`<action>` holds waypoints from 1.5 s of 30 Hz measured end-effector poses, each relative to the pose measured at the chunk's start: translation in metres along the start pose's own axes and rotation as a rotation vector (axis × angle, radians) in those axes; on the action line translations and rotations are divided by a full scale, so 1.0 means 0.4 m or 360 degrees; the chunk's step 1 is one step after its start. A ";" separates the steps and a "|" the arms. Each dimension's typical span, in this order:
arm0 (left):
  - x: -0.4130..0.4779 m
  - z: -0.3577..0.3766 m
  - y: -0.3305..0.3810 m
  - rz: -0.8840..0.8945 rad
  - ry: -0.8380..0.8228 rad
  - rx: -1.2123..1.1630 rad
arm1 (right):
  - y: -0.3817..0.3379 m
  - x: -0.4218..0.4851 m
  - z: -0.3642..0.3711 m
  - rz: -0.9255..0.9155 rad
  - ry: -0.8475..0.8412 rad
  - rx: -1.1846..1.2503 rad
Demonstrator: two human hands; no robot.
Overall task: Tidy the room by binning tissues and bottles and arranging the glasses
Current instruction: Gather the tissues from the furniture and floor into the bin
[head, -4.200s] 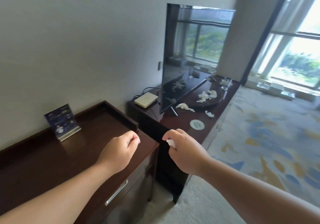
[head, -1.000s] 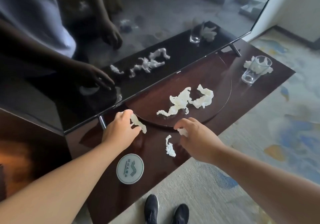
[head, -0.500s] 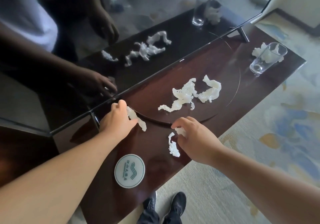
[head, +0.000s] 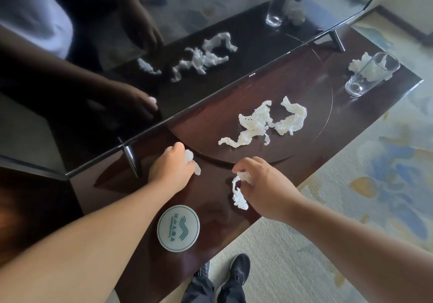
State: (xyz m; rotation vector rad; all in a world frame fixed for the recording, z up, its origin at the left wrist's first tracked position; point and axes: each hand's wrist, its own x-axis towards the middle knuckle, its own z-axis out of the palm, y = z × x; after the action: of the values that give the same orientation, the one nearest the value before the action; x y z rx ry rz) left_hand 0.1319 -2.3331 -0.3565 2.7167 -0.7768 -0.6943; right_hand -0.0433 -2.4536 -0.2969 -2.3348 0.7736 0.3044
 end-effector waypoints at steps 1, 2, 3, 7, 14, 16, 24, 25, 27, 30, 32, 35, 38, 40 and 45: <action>-0.008 -0.004 0.000 0.0011 -0.0016 -0.0048 | 0.000 -0.002 0.001 0.0003 0.0000 -0.0006; -0.016 -0.010 0.001 0.0028 -0.0019 -0.0081 | -0.001 -0.004 0.002 0.0005 0.0001 -0.0012; -0.026 -0.017 0.003 0.0044 -0.0017 -0.0104 | -0.002 -0.006 0.003 0.0006 0.0002 -0.0016; -0.071 -0.049 0.007 0.0164 0.0037 -0.0187 | -0.005 -0.022 0.002 0.0017 0.0010 -0.0015; -0.132 -0.096 0.026 0.0453 0.0128 -0.0210 | -0.004 -0.064 0.007 0.0058 0.0025 -0.0038; -0.141 -0.101 0.029 0.0494 0.0136 -0.0275 | -0.005 -0.070 0.015 0.0067 0.0036 -0.0049; -0.171 -0.091 0.026 0.0497 0.0050 -0.0366 | 0.004 -0.056 0.080 0.0028 -0.0012 -0.0129; -0.173 -0.087 0.022 0.0483 0.0033 -0.0368 | 0.004 -0.051 0.084 0.0018 -0.0011 -0.0144; -0.177 -0.079 0.013 0.0463 0.0012 -0.0354 | 0.007 -0.040 0.097 -0.0003 -0.0027 -0.0167; -0.177 -0.071 0.001 0.0442 -0.0011 -0.0350 | 0.009 -0.030 0.118 -0.0030 -0.0070 -0.0214; -0.174 -0.068 -0.003 0.0428 -0.0027 -0.0348 | 0.011 -0.027 0.131 -0.0024 -0.0100 -0.0245; -0.167 -0.067 -0.006 0.0412 -0.0040 -0.0341 | 0.016 -0.025 0.147 -0.0013 -0.0144 -0.0286; -0.159 -0.065 -0.008 0.0413 -0.0055 -0.0333 | 0.022 -0.021 0.163 -0.0010 -0.0143 -0.0362; -0.155 -0.061 -0.010 0.0416 -0.0063 -0.0324 | 0.023 -0.018 0.166 0.0007 -0.0102 -0.0398; -0.151 -0.050 -0.011 0.0419 -0.0079 -0.0322 | 0.022 -0.014 0.162 0.0080 -0.0087 -0.0389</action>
State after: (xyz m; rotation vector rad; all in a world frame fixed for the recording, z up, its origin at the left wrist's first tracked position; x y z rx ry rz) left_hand 0.0987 -2.2947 -0.3180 2.3697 -0.9946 -0.7370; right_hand -0.0541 -2.4144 -0.3483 -2.5248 0.8083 0.5080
